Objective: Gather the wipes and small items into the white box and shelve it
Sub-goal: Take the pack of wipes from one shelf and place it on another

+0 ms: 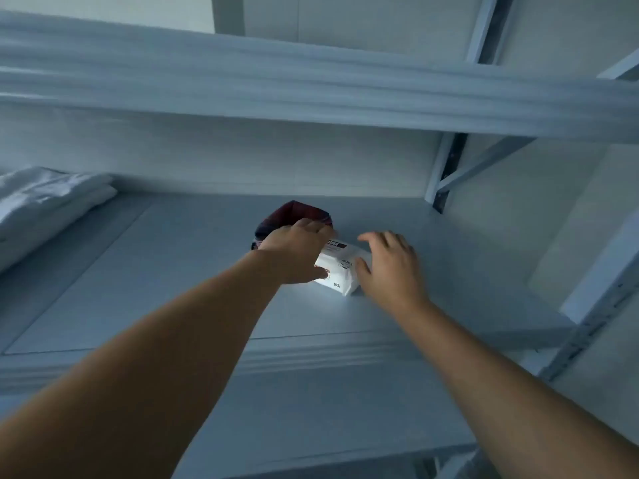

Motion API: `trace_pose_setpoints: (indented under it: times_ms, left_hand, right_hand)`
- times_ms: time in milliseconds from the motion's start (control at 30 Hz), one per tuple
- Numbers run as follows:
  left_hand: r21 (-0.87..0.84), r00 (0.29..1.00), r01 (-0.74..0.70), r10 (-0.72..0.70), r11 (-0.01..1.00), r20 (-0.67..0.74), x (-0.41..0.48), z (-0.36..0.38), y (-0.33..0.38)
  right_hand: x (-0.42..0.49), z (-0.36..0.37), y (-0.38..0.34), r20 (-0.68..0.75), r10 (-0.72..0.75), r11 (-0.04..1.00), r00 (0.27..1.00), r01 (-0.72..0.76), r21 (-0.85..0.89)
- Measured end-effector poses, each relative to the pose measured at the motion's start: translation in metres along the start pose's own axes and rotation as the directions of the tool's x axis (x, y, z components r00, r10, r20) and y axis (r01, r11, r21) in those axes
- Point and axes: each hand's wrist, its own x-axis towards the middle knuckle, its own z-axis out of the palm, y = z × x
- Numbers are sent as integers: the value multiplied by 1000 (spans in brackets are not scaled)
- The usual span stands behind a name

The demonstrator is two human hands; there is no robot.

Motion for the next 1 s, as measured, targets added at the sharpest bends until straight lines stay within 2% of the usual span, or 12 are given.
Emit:
trace_pose_setpoints:
  times_ms: [200, 400, 633, 700, 867, 1000]
  left_hand:
    - [299, 984, -66, 13, 952, 179, 39, 1, 6]
    - [417, 940, -204, 58, 886, 336, 73, 10, 4]
    - [522, 932, -294, 119, 800, 342, 83, 27, 8]
    - [523, 935, -297, 134, 799, 327, 80, 25, 7]
    - [395, 965, -218, 136, 892, 223, 61, 21, 2]
    - [197, 993, -36, 13, 980, 116, 47, 13, 0]
  right_hand:
    - [20, 7, 22, -10, -38, 998, 999, 39, 48]
    - [35, 12, 27, -59, -34, 995, 998, 39, 92]
    - [42, 21, 33, -56, 1, 993, 998, 6, 120]
    - [44, 21, 34, -63, 10, 991, 998, -1, 132]
    - [52, 16, 40, -33, 20, 985, 999, -14, 172]
    - [60, 12, 41, -15, 96, 931, 995, -84, 356]
